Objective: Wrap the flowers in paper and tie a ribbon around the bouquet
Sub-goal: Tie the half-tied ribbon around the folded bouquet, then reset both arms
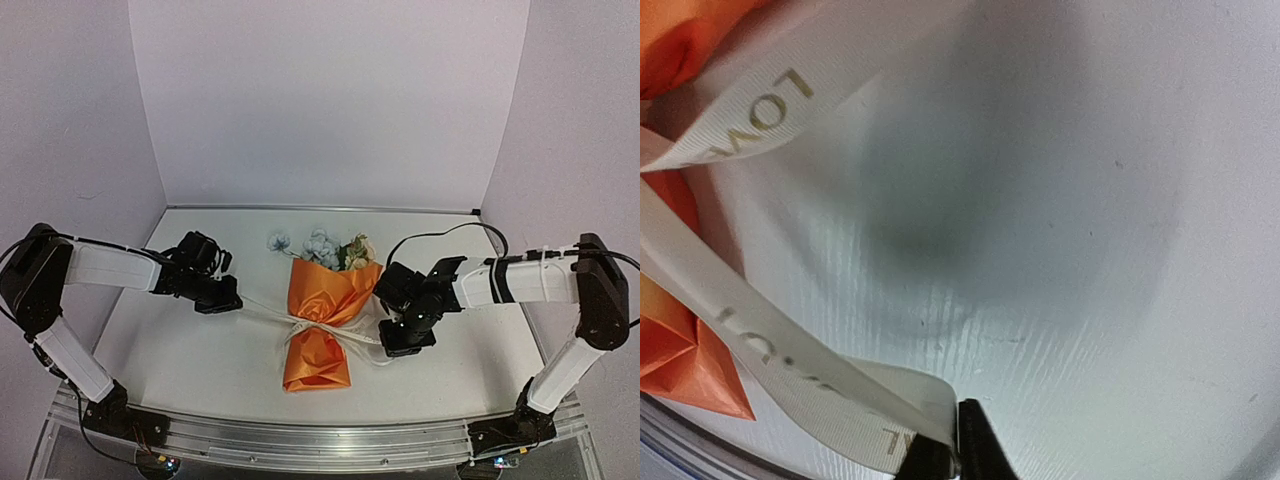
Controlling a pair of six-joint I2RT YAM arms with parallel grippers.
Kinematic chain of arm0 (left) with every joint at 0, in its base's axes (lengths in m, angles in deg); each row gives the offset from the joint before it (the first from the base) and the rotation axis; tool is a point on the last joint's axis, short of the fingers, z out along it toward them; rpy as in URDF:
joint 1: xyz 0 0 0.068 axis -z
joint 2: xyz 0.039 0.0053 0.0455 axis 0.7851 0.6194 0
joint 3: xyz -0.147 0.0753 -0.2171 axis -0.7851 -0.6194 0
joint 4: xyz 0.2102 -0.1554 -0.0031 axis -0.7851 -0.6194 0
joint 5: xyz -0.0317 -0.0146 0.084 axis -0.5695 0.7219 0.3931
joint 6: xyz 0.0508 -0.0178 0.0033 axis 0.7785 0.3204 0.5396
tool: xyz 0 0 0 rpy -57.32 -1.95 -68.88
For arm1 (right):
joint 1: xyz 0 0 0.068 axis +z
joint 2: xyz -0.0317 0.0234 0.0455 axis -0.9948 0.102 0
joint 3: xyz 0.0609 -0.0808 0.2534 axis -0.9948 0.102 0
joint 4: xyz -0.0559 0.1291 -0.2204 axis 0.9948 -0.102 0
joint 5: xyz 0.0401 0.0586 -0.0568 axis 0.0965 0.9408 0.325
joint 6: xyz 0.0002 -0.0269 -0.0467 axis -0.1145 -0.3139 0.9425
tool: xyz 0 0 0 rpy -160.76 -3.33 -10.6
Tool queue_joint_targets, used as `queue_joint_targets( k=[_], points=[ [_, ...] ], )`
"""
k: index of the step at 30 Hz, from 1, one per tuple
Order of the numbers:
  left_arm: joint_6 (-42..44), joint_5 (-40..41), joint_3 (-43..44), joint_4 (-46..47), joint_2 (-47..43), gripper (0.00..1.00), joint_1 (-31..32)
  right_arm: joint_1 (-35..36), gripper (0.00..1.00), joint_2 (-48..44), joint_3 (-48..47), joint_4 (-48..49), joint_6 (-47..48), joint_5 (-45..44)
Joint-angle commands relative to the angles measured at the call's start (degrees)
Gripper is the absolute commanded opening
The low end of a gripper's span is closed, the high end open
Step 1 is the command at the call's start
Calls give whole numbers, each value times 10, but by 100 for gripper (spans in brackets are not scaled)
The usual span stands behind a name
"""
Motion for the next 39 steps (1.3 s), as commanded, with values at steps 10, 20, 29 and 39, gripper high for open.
queue_joint_targets(
  k=[10,20,29,39],
  points=[
    [20,51,31,-44,-88,68,33,-5,56,-52,-46,-79,2,30],
    [42,59,44,-39,-209,100,33,-4,98,-170,-22,-98,55,-19],
    [35,133,29,-8,-311,100,33,-4,98,-268,25,-127,82,-83],
    [30,175,20,-8,-331,100,33,-5,98,-292,29,-138,92,-98]
  ],
)
